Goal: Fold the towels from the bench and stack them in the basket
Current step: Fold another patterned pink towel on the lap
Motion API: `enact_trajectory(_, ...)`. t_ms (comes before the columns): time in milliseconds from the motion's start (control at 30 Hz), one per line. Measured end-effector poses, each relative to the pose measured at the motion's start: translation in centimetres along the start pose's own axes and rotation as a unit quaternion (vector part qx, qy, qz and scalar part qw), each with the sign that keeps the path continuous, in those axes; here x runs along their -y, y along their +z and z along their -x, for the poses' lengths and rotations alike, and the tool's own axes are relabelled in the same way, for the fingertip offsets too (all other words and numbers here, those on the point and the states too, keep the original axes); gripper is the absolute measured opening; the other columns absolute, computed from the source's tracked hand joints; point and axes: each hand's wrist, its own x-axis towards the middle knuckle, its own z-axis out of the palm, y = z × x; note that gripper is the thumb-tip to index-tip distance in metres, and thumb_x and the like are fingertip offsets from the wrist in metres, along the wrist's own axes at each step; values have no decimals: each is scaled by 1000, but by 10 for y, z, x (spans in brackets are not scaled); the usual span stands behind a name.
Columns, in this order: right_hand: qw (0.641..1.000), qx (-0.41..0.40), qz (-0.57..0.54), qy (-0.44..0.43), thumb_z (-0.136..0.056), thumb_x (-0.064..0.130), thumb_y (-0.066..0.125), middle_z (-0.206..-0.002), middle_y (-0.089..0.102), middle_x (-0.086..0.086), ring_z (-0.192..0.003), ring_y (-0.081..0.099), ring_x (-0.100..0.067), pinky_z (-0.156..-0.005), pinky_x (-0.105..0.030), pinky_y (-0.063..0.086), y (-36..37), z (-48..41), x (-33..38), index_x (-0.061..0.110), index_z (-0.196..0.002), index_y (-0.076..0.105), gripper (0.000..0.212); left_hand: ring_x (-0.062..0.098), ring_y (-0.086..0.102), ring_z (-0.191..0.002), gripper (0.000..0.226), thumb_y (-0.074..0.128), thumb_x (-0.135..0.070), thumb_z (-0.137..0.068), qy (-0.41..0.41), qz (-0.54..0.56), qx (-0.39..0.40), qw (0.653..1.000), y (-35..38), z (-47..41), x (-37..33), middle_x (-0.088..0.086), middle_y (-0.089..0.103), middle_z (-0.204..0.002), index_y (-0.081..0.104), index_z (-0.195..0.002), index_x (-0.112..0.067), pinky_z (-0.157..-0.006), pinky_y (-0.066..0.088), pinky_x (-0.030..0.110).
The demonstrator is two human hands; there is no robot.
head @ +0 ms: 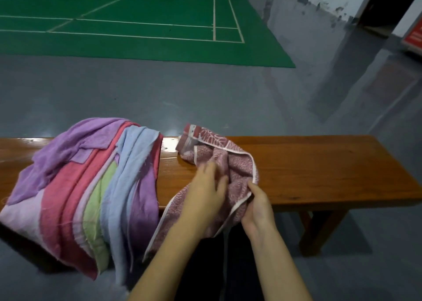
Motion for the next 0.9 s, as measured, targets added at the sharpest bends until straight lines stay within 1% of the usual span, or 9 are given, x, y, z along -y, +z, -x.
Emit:
enact_trajectory(133,999,41,15,8,-93,13,54,-90,70,-19,-66,69,-25,-55,-29,57,-2,-3,0,-3,-99,65,21,16,57,-101,39,63,-31,-88,-18,18,74,997,15,35,7,-2,60,-112,50,-122,-17,-83,40,27)
enact_trajectory(267,992,100,61,-55,-93,5,52,-76,72,-9,-69,70,-18,-64,-25,58,0,6,5,5,-91,65,13,29,61,-89,11,53,-13,-91,-72,-7,-12,997,5,34,16,8,67,-93,57,-101,-12,-75,43,37)
enact_trajectory(400,972,83,147,-163,-91,0,55,-103,69,-7,-96,67,-19,-77,-24,55,3,10,9,10,-109,59,21,14,54,-87,16,55,-9,-92,-34,-4,-60,998,-5,27,21,1,61,-96,68,-101,-7,-80,41,27)
enact_trajectory(467,923,63,253,-284,-86,-7,56,-118,59,0,-109,58,-12,-87,-20,50,2,9,9,19,-117,50,40,19,54,-89,16,58,-9,-91,-16,-19,-65,998,-6,23,24,6,59,-96,72,-98,-4,-82,42,29)
enact_trajectory(533,812,122,393,-415,-81,-12,51,-129,51,5,-125,46,-9,-106,-23,38,4,12,7,18,-123,52,52,25,57,-85,16,57,-9,-91,-13,-18,-64,998,-9,21,21,9,61,-91,71,-94,-3,-77,38,25)
enact_trajectory(600,703,190,504,-463,-79,-6,52,-127,53,9,-127,41,-5,-117,-29,22,7,11,1,15,-117,61,45,23,59,-81,16,54,-10,-94,-19,12,-71,997,-14,20,14,8,66,-87,69,-91,-5,-72,38,26)
enact_trajectory(633,689,204,528,-453,-81,-1,54,-117,58,11,-119,46,-4,-115,-30,24,8,10,0,15,-110,65,36,20,60,-79,17,53,-12,-94,-25,35,-79,996,-17,19,12,5,68,-86,68,-90,-8,-72,41,28)
enact_trajectory(767,723,194,528,-401,-83,11,68,-78,59,11,-80,55,-4,-74,-16,42,10,16,7,19,-84,65,9,11,59,-77,12,59,-18,-91,-28,85,-105,990,-29,20,16,-5,65,-79,65,-81,-15,-75,47,34)
enact_trajectory(900,752,215,533,-323,-80,19,71,-65,58,11,-62,51,2,-62,-19,41,8,19,7,26,-73,59,15,17,60,-73,19,58,-28,-90,-34,121,-44,991,-35,24,25,-1,63,-72,62,-76,-16,-73,49,43)
